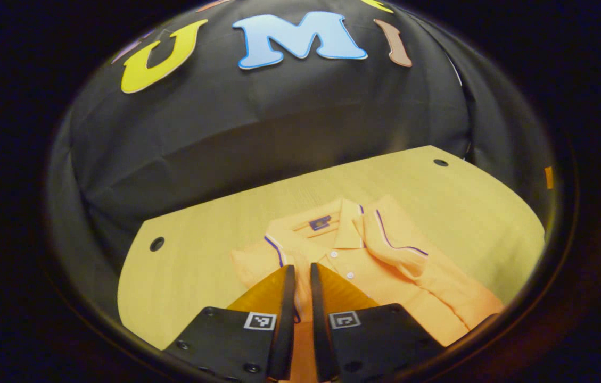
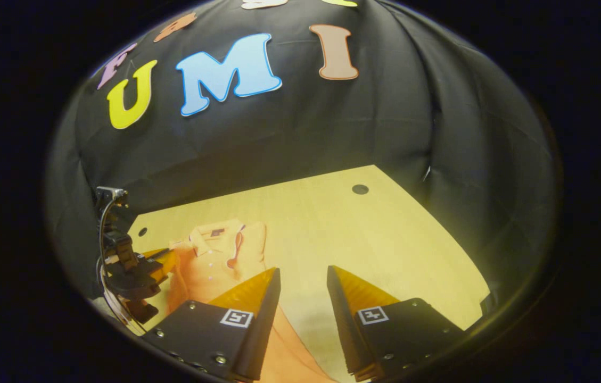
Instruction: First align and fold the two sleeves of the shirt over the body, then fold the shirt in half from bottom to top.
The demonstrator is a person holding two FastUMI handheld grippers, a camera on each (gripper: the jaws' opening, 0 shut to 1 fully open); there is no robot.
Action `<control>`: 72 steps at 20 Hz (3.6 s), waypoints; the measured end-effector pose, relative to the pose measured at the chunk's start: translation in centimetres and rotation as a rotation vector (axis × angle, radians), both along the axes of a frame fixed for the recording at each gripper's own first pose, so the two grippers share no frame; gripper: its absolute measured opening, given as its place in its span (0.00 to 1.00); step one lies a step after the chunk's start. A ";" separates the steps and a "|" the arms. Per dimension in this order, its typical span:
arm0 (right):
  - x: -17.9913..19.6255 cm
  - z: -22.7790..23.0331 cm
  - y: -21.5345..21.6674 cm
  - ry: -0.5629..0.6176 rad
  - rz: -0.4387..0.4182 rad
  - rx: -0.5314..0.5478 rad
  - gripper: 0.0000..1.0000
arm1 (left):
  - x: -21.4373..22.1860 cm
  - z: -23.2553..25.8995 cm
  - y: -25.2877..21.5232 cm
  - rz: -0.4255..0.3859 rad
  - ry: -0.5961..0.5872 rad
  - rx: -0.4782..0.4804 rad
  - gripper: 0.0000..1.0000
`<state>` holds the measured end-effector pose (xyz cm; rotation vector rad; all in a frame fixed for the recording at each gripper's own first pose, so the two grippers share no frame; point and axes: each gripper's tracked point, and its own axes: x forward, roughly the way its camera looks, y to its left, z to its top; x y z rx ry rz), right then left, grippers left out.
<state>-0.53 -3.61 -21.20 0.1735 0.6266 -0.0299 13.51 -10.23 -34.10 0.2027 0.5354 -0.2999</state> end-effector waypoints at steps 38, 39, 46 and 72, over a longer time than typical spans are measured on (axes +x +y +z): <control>-17.2 -15.2 4.1 0.527 0.414 -0.038 0.57 | -30.9 -5.6 7.8 0.142 0.406 -0.087 0.98; -18.1 -15.6 4.0 0.555 0.421 -0.044 0.57 | -31.9 -6.2 8.1 0.151 0.428 -0.077 1.00; -20.9 -17.7 3.3 0.684 0.475 -0.105 0.57 | -36.8 -8.1 9.0 0.168 0.556 -0.030 1.00; -20.7 -18.1 3.3 0.901 0.433 -0.268 0.06 | -35.4 -9.4 8.0 0.160 0.743 0.015 0.09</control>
